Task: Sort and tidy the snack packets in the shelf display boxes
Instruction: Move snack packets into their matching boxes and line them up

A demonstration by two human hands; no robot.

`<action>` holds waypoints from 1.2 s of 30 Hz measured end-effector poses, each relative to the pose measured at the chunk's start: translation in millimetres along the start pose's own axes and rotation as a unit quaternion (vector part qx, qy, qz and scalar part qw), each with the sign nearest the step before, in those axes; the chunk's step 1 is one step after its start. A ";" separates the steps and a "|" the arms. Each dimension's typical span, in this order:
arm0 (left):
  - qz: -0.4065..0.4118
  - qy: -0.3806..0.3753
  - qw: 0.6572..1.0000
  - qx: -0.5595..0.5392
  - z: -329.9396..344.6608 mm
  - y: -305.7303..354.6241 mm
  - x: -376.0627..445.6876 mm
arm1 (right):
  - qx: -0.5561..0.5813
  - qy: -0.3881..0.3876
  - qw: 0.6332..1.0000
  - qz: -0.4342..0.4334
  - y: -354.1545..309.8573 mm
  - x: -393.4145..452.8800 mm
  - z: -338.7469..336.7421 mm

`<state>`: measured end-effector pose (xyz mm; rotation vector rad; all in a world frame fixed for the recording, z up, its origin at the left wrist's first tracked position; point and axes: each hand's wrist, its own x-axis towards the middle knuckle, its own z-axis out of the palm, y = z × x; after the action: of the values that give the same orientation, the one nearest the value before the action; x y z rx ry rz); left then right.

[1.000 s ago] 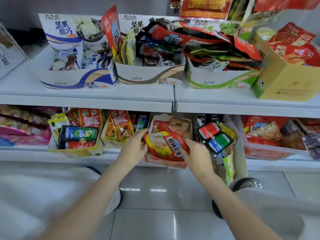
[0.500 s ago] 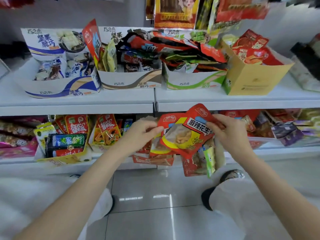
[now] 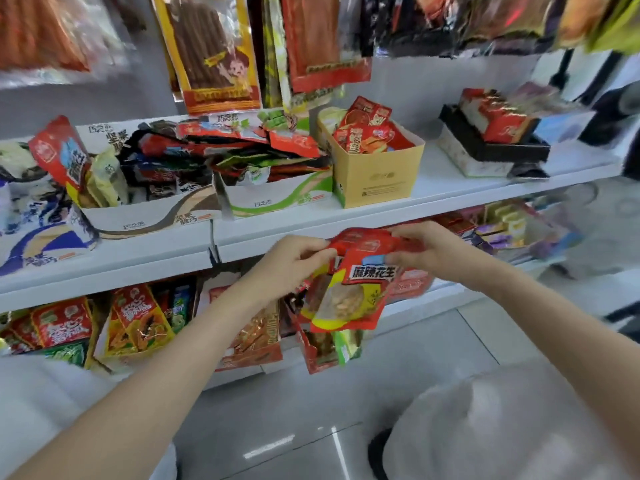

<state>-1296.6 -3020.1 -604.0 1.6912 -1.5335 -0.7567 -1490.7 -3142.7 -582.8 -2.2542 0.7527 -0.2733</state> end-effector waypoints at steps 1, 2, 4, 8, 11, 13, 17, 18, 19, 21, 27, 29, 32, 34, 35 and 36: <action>0.000 0.000 1.000 -0.014 4.8 4.2 7.2 | 0.001 0.012 1.000 0.015 2.1 0.7 -4.4; -0.004 -0.005 1.000 -0.018 10.2 6.5 13.4 | -0.019 0.027 0.999 0.024 5.5 1.7 -8.4; -0.028 -0.017 0.999 -0.002 21.5 5.6 22.8 | -0.123 0.059 0.990 0.023 12.6 3.2 -17.1; -0.043 -0.011 0.993 0.107 46.3 -13.8 34.6 | -0.244 0.088 0.965 0.037 22.0 0.7 -38.1; -0.011 -0.024 0.982 0.189 74.6 -23.7 47.3 | -0.282 0.102 0.949 0.097 42.1 -5.6 -51.0; 0.013 -0.035 0.975 0.220 95.0 -28.8 64.4 | -0.320 0.096 0.936 0.110 62.0 -14.5 -54.9; -0.013 -0.093 0.936 0.340 130.1 -46.2 101.5 | -0.331 0.044 0.934 0.127 99.0 -34.3 -58.0; -0.034 -0.109 0.925 0.361 136.8 -49.8 105.9 | -0.310 0.038 0.941 0.130 105.2 -36.7 -59.5; -0.050 -0.116 0.918 0.375 142.5 -52.1 108.3 | -0.290 0.031 0.947 0.135 109.3 -37.4 -61.6; -0.054 -0.096 0.912 0.396 151.2 -55.1 110.7 | -0.265 0.001 0.951 0.157 113.5 -35.2 -66.3; 0.011 -0.086 0.922 0.377 159.9 -56.1 85.1 | -0.169 -0.065 0.951 0.250 115.7 -32.7 -82.7; 0.025 -0.092 0.930 0.356 157.8 -59.5 72.6 | -0.140 -0.047 0.953 0.264 113.9 -33.5 -88.5; 0.043 -0.098 0.932 0.347 156.7 -64.4 64.9 | -0.092 0.003 0.963 0.252 114.0 -33.7 -93.9; 0.047 -0.102 0.933 0.342 157.3 -64.4 64.0 | -0.098 0.048 0.970 0.218 114.3 -30.9 -92.3; 0.052 -0.100 0.932 0.344 157.3 -63.8 64.7 | -0.129 0.077 0.970 0.191 115.6 -27.7 -91.1; 0.059 -0.096 0.930 0.350 157.2 -63.4 66.6 | -0.169 0.112 0.965 0.164 117.0 -24.1 -89.3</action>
<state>-1380.5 -3103.5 -742.6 2.0295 -2.1999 -0.3220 -1596.8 -3245.8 -601.1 -2.3852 1.3642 -0.2569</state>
